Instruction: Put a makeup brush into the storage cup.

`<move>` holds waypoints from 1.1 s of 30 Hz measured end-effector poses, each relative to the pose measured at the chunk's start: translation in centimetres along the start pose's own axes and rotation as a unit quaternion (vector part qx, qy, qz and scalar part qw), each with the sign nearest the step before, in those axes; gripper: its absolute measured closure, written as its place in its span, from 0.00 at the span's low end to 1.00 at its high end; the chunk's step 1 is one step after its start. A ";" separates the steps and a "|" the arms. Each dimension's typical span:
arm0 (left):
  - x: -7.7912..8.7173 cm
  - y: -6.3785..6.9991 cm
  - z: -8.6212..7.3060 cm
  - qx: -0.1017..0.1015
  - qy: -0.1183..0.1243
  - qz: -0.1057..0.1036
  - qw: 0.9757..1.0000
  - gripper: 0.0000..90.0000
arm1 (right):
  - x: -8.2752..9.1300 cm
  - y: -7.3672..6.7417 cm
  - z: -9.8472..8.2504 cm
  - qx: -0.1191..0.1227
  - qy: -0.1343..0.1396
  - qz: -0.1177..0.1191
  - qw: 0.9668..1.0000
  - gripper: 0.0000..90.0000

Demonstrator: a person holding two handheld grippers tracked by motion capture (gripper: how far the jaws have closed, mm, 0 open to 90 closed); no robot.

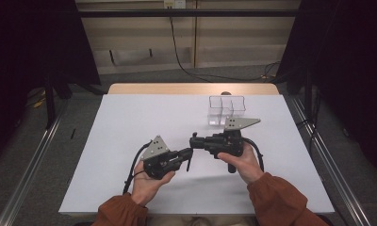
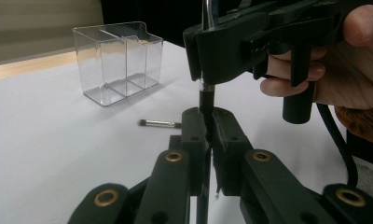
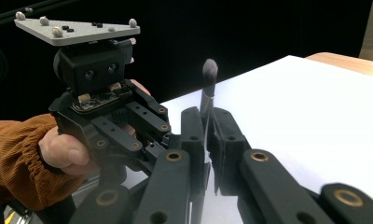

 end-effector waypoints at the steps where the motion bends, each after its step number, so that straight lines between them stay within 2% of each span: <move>1: 0.0 0.0 0.0 0.000 0.001 0.001 1.000 0.93 | 0.0 0.0 0.0 0.001 0.000 -0.001 1.000 0.94; 5: 0.2 -0.1 0.2 0.007 0.009 0.001 1.000 0.88 | 0.0 0.0 0.1 0.001 0.003 -0.001 1.000 0.94; 13: 0.5 -0.3 0.1 -0.003 0.007 0.022 1.000 0.70 | 0.1 -0.1 0.2 0.003 0.005 -0.003 1.000 0.94; 16: 0.6 -0.2 0.3 0.004 0.011 0.018 1.000 0.67 | 0.2 -0.1 0.3 0.006 0.007 -0.004 1.000 0.94; 24: 0.6 -0.5 0.2 0.008 -0.004 0.030 1.000 0.43 | 0.5 0.0 0.4 0.009 0.010 -0.010 1.000 0.94; 25: 0.6 -0.5 0.2 -0.003 0.003 0.037 0.999 0.39 | 0.6 0.0 0.4 0.009 0.010 -0.010 1.000 0.94; 26: 0.6 -0.6 0.3 -0.004 0.003 0.041 0.999 0.34 | 0.7 0.0 0.4 0.009 0.010 -0.011 1.000 0.94; 28: 0.6 -0.7 0.3 0.000 0.004 0.040 0.999 0.34 | 0.8 0.1 0.4 0.010 0.012 -0.012 1.000 0.94; 31: 0.6 -0.9 0.2 0.004 -0.005 0.045 0.999 0.25 | 0.9 0.1 0.5 0.012 0.013 -0.015 1.000 0.94; 33: 0.7 -1.0 0.1 0.003 -0.003 0.046 0.999 0.20 | 1.0 0.1 0.5 0.013 0.013 -0.018 1.000 0.94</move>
Point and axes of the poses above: each handheld gripper's, and its own axes: x roughly backward along the jaws, z roughly out of its top, y roughly to its right, the point moved 3 cm from there along -x, roughly forward along the jaws, and after that the axes turned 13 degrees about -x, right-handed, at the moved point
